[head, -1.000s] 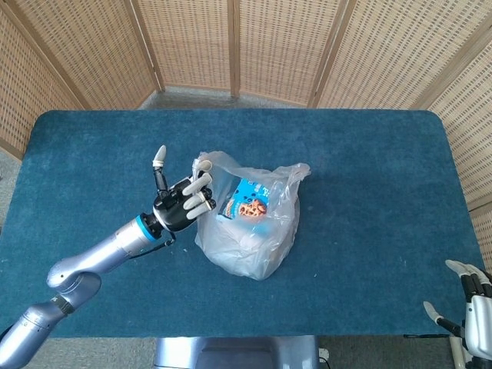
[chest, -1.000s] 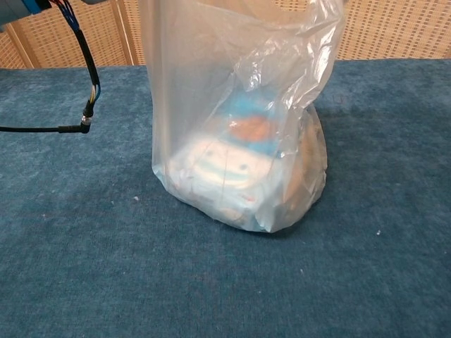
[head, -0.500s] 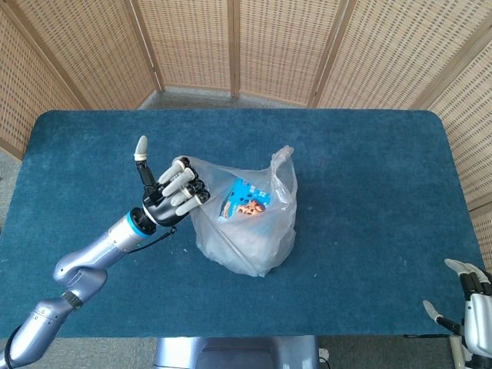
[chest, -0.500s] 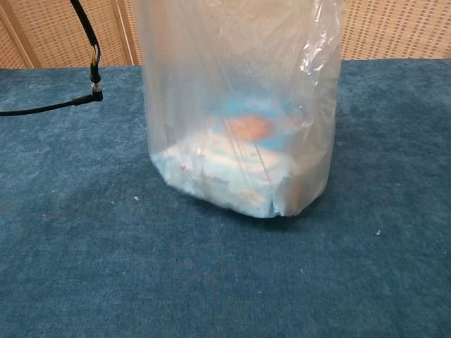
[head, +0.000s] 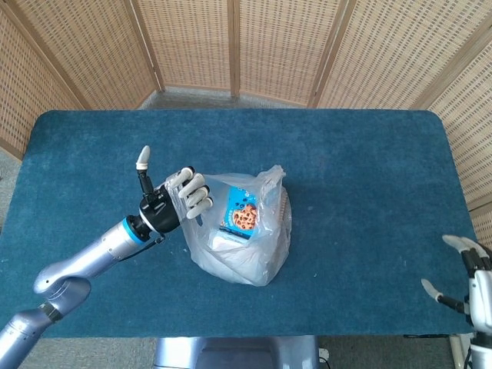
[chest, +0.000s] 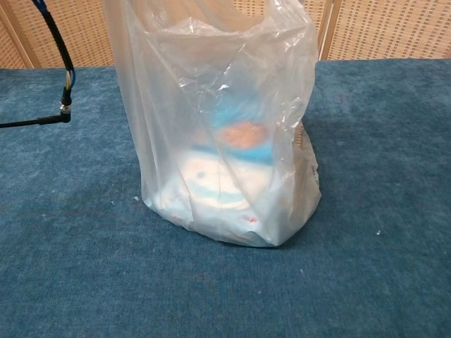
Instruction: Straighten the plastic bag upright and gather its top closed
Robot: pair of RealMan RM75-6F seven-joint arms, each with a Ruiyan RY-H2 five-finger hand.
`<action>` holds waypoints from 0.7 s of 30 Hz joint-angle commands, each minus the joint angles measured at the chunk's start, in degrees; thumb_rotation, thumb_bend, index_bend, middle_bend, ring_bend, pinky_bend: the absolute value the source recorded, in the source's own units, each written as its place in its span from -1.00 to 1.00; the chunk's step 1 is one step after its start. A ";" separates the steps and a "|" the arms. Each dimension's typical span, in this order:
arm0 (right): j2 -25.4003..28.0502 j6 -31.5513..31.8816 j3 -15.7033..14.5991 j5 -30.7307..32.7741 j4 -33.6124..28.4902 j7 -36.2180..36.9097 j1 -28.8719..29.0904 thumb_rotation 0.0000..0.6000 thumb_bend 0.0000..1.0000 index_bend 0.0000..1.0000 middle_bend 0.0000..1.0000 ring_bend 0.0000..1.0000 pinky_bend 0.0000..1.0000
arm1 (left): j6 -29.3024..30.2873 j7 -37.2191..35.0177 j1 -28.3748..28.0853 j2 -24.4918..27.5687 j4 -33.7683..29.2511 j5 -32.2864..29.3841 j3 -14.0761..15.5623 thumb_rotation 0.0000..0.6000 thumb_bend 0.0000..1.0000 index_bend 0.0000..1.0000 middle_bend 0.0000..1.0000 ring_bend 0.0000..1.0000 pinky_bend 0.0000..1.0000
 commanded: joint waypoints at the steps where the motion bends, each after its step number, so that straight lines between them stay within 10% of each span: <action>1: -0.80 -0.85 3.80 -2.53 3.57 7.62 4.96 1.00 -0.66 -0.57 -0.51 -0.64 -0.68 | 0.99 0.41 0.84 0.95 -1.42 0.55 0.73 -1.00 -0.73 0.39 0.31 0.27 0.34; 7: -3.32 -0.99 6.24 -4.72 6.47 12.40 9.59 1.00 -0.69 -0.57 -0.51 -0.64 -0.67 | 1.37 0.61 1.49 1.59 -2.55 0.33 1.32 -1.00 -0.73 0.39 0.30 0.25 0.32; 21: -13.01 -6.90 9.41 -3.75 19.16 16.13 22.03 1.00 -0.75 -0.57 -0.51 -0.64 -0.67 | 2.26 4.10 0.94 3.57 -4.30 2.68 2.47 -1.00 -0.73 0.06 -0.13 -0.31 -0.42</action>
